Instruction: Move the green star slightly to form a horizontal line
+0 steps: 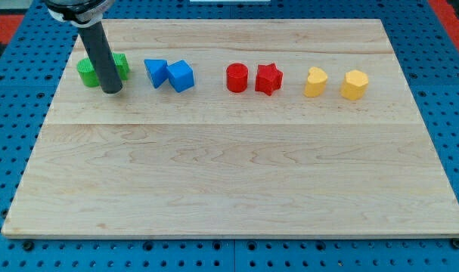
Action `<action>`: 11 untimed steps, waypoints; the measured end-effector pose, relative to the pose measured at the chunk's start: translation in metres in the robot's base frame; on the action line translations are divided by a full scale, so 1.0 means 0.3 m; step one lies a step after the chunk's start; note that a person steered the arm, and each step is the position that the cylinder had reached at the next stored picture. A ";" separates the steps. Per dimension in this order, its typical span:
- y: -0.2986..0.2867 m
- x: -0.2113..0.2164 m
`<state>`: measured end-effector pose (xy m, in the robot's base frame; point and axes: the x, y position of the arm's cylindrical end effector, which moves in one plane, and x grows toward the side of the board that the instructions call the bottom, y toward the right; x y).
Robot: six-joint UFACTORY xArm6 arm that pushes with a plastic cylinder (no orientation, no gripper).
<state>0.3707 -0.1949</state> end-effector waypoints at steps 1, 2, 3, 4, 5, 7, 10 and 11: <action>-0.130 0.000; -0.293 0.000; -0.367 -0.009; -0.360 -0.134; -0.320 -0.332; -0.105 -0.269; -0.013 -0.215; -0.016 -0.214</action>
